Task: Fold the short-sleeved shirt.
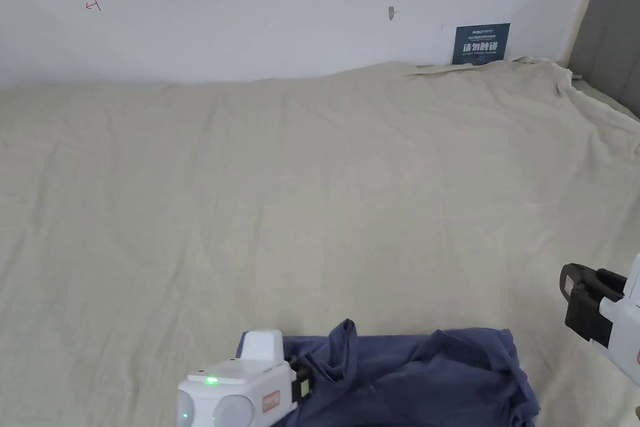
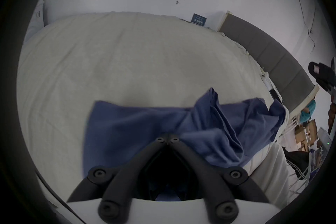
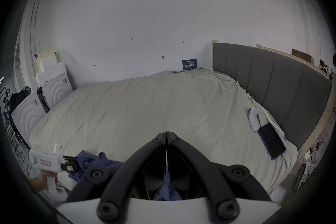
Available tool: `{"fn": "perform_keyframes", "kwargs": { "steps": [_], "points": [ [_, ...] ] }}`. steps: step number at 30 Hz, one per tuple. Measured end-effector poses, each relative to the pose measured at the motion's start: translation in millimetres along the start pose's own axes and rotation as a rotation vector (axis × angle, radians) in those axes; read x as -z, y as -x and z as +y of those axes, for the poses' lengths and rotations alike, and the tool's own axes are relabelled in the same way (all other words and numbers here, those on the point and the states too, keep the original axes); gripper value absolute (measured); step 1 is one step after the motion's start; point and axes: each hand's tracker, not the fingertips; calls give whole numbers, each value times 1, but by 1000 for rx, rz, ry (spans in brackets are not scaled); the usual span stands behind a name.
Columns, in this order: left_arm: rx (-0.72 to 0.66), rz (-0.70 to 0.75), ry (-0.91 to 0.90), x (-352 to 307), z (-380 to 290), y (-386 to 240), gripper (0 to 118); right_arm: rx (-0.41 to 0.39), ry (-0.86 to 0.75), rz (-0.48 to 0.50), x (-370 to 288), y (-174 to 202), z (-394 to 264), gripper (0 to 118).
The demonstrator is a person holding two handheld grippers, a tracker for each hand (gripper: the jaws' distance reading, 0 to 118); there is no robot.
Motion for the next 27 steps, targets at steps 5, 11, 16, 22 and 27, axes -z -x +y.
{"fn": "perform_keyframes", "kwargs": {
  "steps": [5,11,16,22,27],
  "points": [
    [19,-8,15,15,-14,-28,0,5,1,-11,-3,-6,-1,0],
    [59,-3,-8,12,-15,-46,0,10,1,-21,-6,-12,-2,0],
    [74,-12,-20,16,-13,-53,0,16,2,-24,-6,-13,-3,0],
    [67,-17,-8,17,-8,-50,0,15,8,-22,-5,-12,-4,0],
    [17,-66,-8,-9,15,-35,0,13,6,-21,-3,-11,-2,0]
  ]
}}
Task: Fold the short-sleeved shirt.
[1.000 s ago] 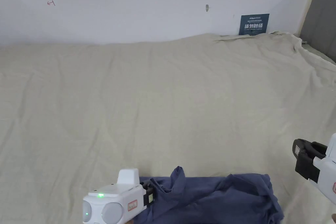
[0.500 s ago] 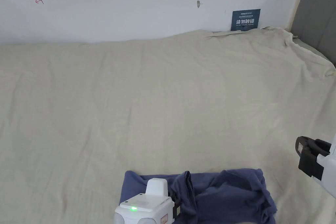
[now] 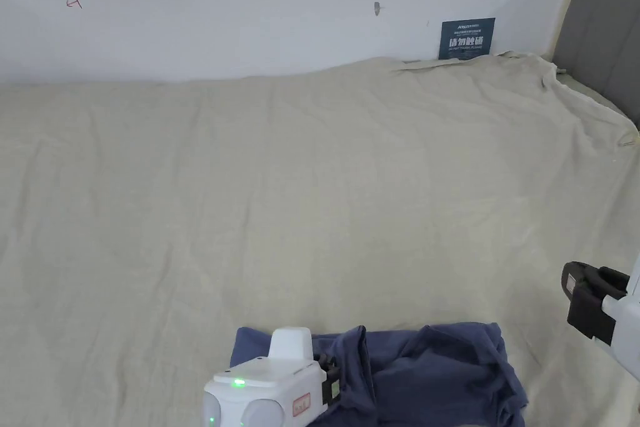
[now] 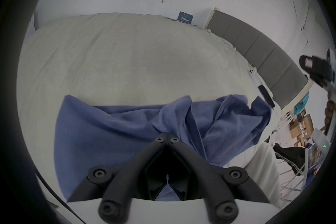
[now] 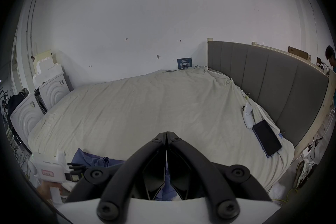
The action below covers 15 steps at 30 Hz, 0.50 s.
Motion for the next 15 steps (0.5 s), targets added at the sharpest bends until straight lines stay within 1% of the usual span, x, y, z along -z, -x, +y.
{"fn": "perform_keyframes", "kwargs": {
  "steps": [3,6,9,10,11,12,13,14,15],
  "points": [
    [-4,-62,2,-26,18,12,0,-4,-3,5,1,2,2,0],
    [-13,-85,7,-43,34,36,0,-8,-6,7,1,4,4,0],
    [-60,-117,26,-59,49,63,0,-12,-9,8,2,7,6,0],
    [-80,-127,34,-62,52,72,2,-13,-8,10,3,7,7,0],
    [-110,-147,59,-64,55,84,7,-13,-7,11,3,8,7,0],
    [-130,-144,75,-65,57,93,16,-15,-7,11,4,9,7,0],
    [-143,-144,94,-63,57,107,30,-17,-6,12,4,10,8,0],
    [-150,-132,91,-63,56,117,55,-20,-3,13,5,11,8,0],
    [-150,-128,95,-62,55,125,73,-22,-2,14,6,13,8,0]
  ]
}}
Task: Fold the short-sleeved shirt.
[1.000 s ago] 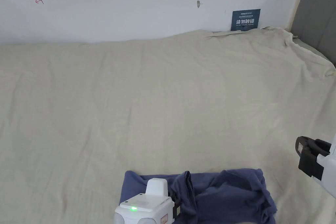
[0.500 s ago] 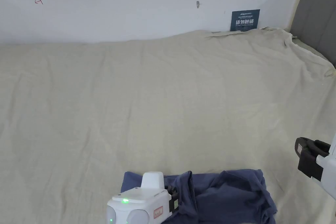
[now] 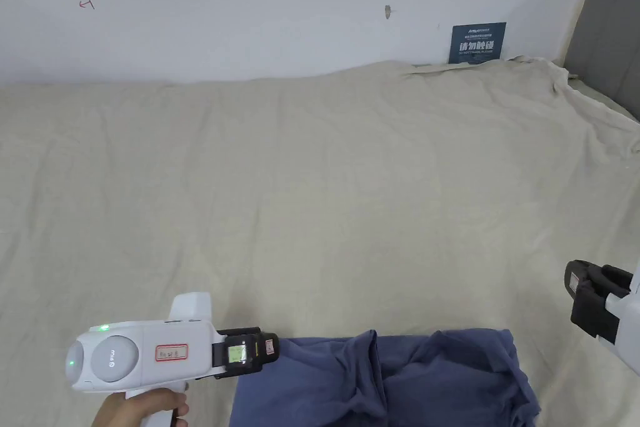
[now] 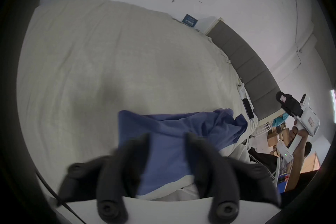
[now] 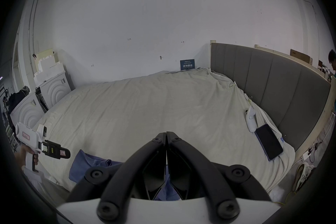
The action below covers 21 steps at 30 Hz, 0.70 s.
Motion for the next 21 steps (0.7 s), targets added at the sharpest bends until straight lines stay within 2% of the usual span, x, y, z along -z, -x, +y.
{"fn": "perform_keyframes", "kwargs": {
  "steps": [2,3,7,13,16,17,18,19,20,21],
  "points": [
    [-10,22,-1,2,-3,13,95,-4,4,2,1,2,0,0],
    [-12,19,1,5,-4,21,96,-6,6,3,2,3,0,0],
    [-56,-12,49,20,-11,46,96,-12,17,6,4,6,-1,0],
    [-38,-29,122,48,-25,52,95,-18,26,5,5,7,-2,0],
    [-12,-17,122,55,-29,47,88,-19,29,2,5,6,-3,0],
    [-3,-25,110,55,-27,46,80,-20,30,-1,5,6,-3,0],
    [-7,-41,101,53,-27,49,67,-20,31,-3,5,5,-3,0],
    [-27,-59,101,55,-25,48,48,-19,32,-3,5,5,-4,0],
    [-30,-48,104,58,-25,44,42,-18,33,-4,5,4,-4,0],
    [-11,-40,104,60,-26,40,40,-18,33,-5,5,4,-4,0]
  ]
}}
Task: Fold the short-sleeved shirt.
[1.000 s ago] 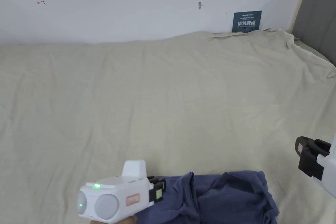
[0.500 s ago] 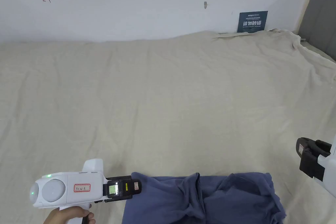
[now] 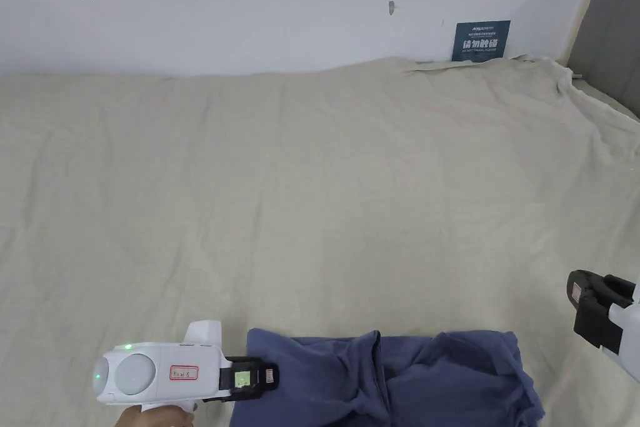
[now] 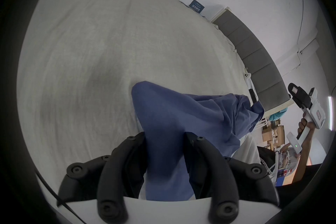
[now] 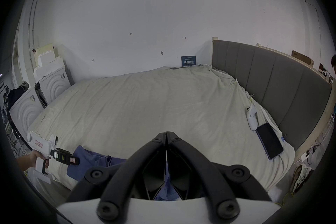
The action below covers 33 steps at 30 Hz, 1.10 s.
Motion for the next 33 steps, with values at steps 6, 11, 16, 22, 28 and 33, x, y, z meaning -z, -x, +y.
{"fn": "perform_keyframes", "kwargs": {
  "steps": [6,11,16,22,28,33],
  "points": [
    [-5,25,-4,-11,0,-4,9,6,-3,1,-1,-1,1,0],
    [-25,68,-19,-49,6,-7,8,7,-10,10,1,-2,4,0],
    [-87,176,-73,-101,6,17,8,3,-20,28,4,2,6,0],
    [-126,285,-91,-140,1,47,8,-2,-19,50,7,8,6,0],
    [-141,281,-84,-136,11,13,8,-5,-18,57,5,10,6,0],
    [-75,118,-82,-117,31,-41,8,-3,-31,56,-1,7,8,0]
  ]
}}
